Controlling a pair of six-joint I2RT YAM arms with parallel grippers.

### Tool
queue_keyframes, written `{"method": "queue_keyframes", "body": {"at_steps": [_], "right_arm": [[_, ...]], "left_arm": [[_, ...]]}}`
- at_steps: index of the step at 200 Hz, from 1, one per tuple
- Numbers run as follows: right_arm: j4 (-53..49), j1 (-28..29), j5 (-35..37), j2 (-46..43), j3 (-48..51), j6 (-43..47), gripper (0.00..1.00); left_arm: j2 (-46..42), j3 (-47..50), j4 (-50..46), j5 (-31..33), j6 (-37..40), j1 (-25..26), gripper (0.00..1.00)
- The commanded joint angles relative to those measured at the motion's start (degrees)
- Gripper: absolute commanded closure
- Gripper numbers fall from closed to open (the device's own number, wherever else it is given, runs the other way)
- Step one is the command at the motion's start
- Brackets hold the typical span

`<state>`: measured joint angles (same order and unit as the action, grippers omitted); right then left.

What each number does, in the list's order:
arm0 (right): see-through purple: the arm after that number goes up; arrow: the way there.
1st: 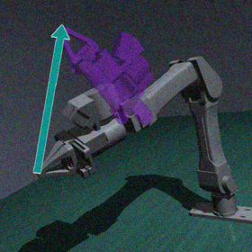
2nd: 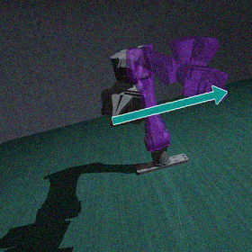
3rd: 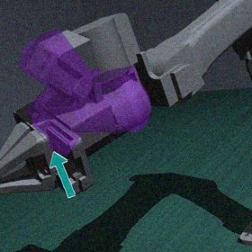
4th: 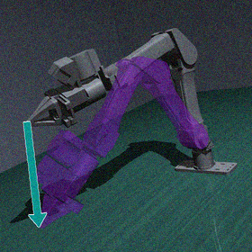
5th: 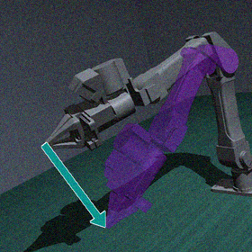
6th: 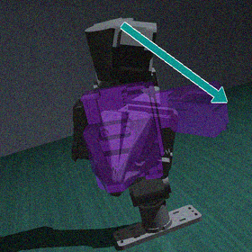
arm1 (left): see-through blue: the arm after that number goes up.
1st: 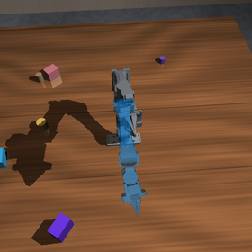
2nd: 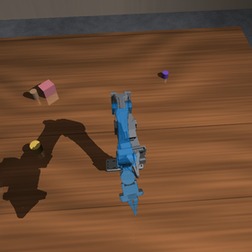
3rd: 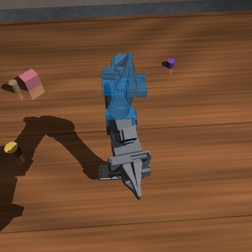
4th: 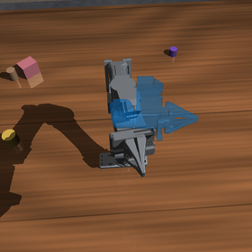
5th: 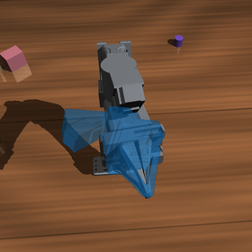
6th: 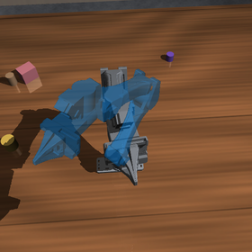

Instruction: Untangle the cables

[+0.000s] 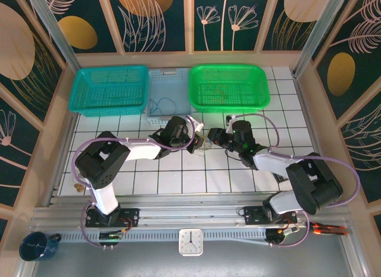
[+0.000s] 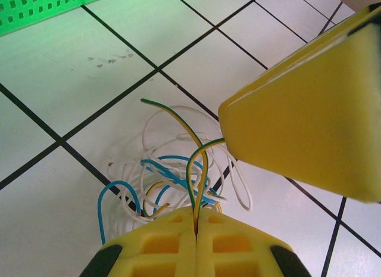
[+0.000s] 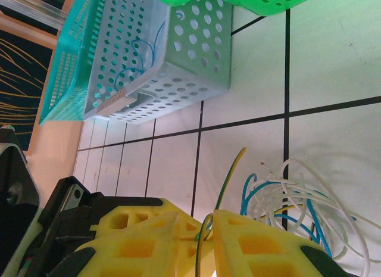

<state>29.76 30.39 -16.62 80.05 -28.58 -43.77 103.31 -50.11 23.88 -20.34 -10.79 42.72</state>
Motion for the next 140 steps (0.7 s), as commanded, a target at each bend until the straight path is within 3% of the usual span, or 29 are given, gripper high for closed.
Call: {"method": "queue_keyframes", "body": {"at_steps": [1, 27, 61, 75, 122, 140], "right_arm": [[1.8, 0.6, -0.8, 1.0, -0.3, 0.3, 0.78], [2.1, 0.6, -0.8, 1.2, -0.4, 0.2, 0.81], [1.2, 0.6, -0.7, 0.6, -1.0, 0.7, 1.00], [0.3, 0.6, -0.4, -0.2, -1.5, 1.3, 1.00], [-4.6, 0.6, 0.4, -3.7, -4.3, 3.9, 1.00], [-6.5, 0.6, 0.5, -4.9, -5.6, 5.0, 1.00]], "left_arm": [[-1.7, 0.7, 2.6, 0.4, -0.7, 0.1, 1.00], [-1.7, 0.7, 2.7, 0.4, -0.7, 0.1, 1.00], [-1.8, 0.8, 2.9, 0.5, -0.7, 0.1, 1.00], [-2.1, 1.1, 3.0, 1.0, -0.8, 0.1, 1.00], [-4.7, 4.5, 4.6, 5.7, -1.0, 0.0, 0.44], [-8.7, 7.3, 6.7, 8.4, -1.9, -0.4, 0.32]]}}
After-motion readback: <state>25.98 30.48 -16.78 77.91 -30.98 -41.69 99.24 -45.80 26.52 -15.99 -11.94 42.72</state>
